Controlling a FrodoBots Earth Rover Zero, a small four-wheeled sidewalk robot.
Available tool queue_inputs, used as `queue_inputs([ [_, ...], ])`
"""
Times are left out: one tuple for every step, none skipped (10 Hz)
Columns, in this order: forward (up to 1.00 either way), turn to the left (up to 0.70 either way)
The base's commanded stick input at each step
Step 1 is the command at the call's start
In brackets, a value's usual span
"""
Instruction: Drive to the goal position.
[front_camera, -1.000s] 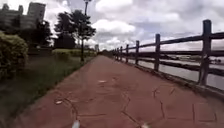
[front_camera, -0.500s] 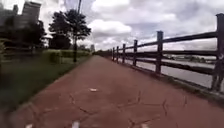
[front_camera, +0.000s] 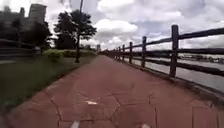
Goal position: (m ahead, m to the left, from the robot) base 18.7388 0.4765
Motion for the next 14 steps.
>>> queue_inputs([
  [1.00, 0.00],
  [1.00, 0.12],
  [1.00, 0.05],
  [1.00, 0.00],
  [1.00, 0.00],
  [1.00, 0.00],
  [1.00, 0.00],
  [1.00, 0.00],
  [1.00, 0.00],
  [1.00, 0.00],
  [1.00, 0.00],
  [1.00, 0.00],
  [1.00, 0.00],
  [1.00, 0.00],
])
